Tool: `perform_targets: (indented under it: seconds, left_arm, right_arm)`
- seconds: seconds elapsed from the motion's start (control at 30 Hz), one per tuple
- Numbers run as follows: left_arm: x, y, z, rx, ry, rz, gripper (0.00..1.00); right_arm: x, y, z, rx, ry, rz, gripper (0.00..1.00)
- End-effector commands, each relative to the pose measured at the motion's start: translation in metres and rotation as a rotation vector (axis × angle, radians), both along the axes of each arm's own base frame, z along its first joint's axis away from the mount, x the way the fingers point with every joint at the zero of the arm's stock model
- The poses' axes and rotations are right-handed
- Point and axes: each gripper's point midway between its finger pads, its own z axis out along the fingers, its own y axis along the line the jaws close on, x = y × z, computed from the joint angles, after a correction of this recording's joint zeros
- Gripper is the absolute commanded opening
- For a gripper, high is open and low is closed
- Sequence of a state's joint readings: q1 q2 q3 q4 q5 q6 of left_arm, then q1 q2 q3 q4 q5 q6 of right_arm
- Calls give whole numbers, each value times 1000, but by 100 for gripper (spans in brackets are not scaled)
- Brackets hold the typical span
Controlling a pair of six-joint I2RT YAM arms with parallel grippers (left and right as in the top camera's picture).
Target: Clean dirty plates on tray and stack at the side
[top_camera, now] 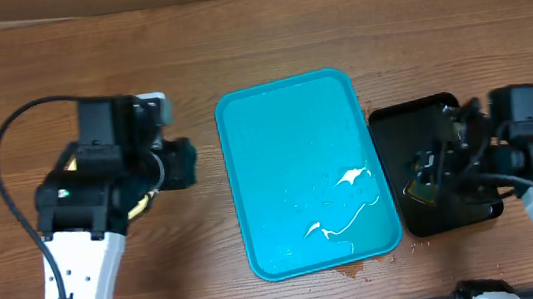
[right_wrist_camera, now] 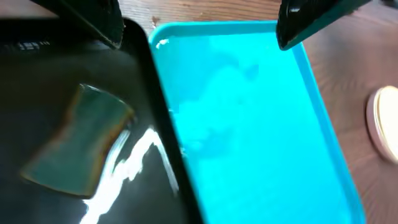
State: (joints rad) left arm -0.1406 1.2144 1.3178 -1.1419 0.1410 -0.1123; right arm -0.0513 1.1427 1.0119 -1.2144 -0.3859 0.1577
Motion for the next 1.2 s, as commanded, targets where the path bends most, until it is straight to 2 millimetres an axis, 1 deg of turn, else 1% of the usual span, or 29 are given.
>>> perform_targets:
  seconds: [0.0,0.03,0.07,0.1,0.17,0.23,0.27,0.3,0.33,0.37,0.43,0.47,0.53,0.6,0.8,1.1,1.17]
  left_arm:
    - [-9,-9,7,25,-21,-69,51]
    - [-14,-9,11,25,-29,-73,51]
    - [-19,-8,16,22,-44,-72,51]
    - [-22,-7,21,20,-56,-72,51]
    - [-35,-4,37,12,-112,-69,52]
    - [-46,-2,53,2,-177,-68,55]
    - [-52,-1,61,-3,-210,-67,59]
    - [-59,0,69,-8,-246,-67,67]
    - [-66,1,76,-13,-278,-66,88]
    - [-72,3,81,-15,-304,-64,100]
    - [-87,7,90,-19,-353,-60,100]
    - [-92,8,92,-20,-362,-60,100]
    - [-102,9,93,-25,-368,-60,100]
    - [-108,9,92,-34,-365,-56,100]
    - [-108,10,92,-30,-364,-53,100]
    - [-108,10,92,-30,-363,-54,100]
    - [-108,10,92,-30,-363,-54,100]
  right_arm:
    - [5,25,13,8,-75,99,81]
    - [6,31,16,12,-96,125,81]
    - [7,38,21,18,-125,153,85]
    - [8,44,29,24,-156,176,86]
    - [9,55,53,32,-247,223,91]
    - [9,61,79,36,-332,255,95]
    - [8,65,96,39,-391,273,96]
    - [6,68,115,40,-458,299,98]
    - [5,70,129,43,-506,309,100]
    - [2,72,144,49,-561,317,100]
    - [-3,75,175,66,-679,328,100]
    - [-5,75,182,73,-710,325,100]
    - [-11,75,191,82,-746,325,100]
    - [-18,73,191,82,-746,325,100]
    - [-29,75,177,100,-662,345,100]
    - [-30,76,176,105,-654,349,100]
    - [-31,74,172,94,-640,350,100]
